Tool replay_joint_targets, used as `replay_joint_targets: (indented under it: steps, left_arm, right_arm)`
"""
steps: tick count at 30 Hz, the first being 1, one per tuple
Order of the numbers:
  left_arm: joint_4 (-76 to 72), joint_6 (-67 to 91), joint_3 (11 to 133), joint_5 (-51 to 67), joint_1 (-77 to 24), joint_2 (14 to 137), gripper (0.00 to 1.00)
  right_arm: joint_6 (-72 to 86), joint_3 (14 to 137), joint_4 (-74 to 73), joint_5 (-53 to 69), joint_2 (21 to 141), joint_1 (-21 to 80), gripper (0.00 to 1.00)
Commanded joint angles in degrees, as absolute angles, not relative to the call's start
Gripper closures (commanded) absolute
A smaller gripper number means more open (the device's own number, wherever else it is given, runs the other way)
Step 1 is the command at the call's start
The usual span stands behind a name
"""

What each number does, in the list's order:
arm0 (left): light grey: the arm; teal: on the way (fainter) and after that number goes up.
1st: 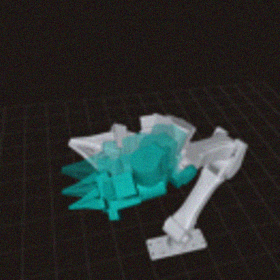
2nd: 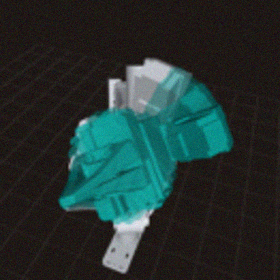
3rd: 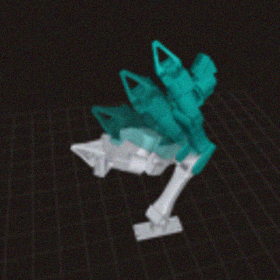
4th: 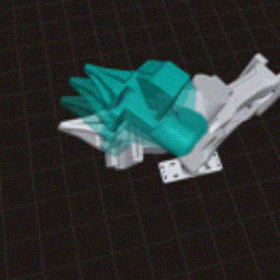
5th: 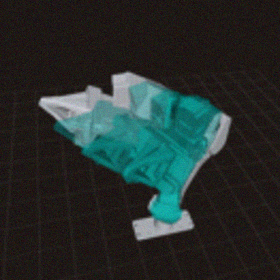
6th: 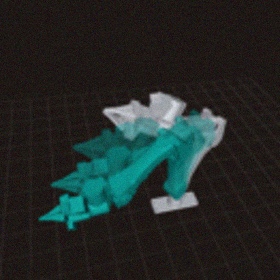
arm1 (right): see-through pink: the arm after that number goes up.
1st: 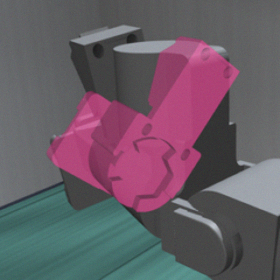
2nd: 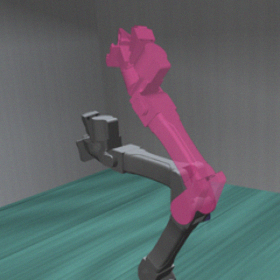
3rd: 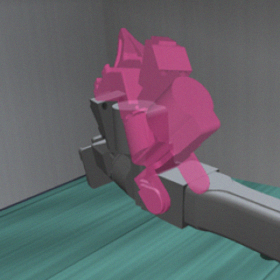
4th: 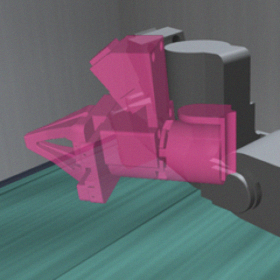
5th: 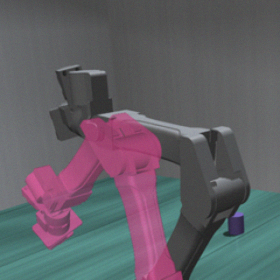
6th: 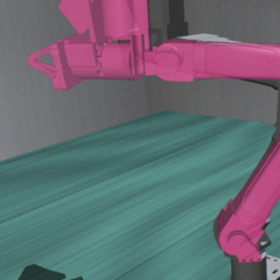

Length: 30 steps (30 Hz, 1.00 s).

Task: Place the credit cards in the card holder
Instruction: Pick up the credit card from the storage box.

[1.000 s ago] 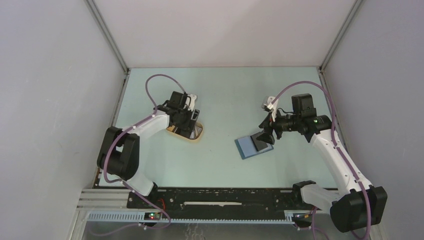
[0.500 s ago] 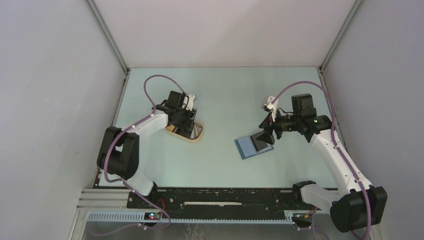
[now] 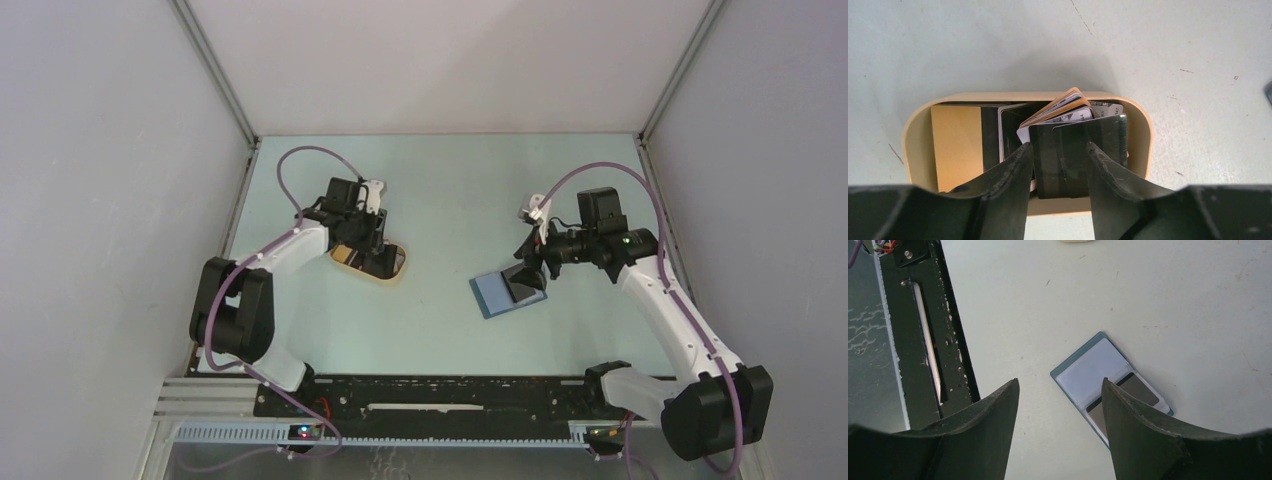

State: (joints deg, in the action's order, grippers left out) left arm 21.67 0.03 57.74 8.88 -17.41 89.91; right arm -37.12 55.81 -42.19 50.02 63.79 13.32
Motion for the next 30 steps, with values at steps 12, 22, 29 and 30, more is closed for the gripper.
replay_joint_targets:
  steps: [12,22,29,30]
  left_arm:
    - [16.99,3.34,54.77,15.89,-13.84,86.57,0.63]
    - [15.82,4.75,52.59,19.0,-11.94,87.04,0.75]
    - [15.67,4.82,52.91,21.68,-11.53,88.05,0.78]
    - [15.79,4.83,53.02,21.97,-11.4,88.42,0.77]
  right_arm:
    - [-2.28,61.7,-17.43,53.81,82.13,26.62,0.33]
    - [13.78,86.89,-16.79,47.88,109.55,34.86,0.43]
    - [17.01,95.1,-17.72,45.58,118.24,35.95,0.46]
    - [16.65,95.34,-18.21,44.82,118.73,36.17,0.46]
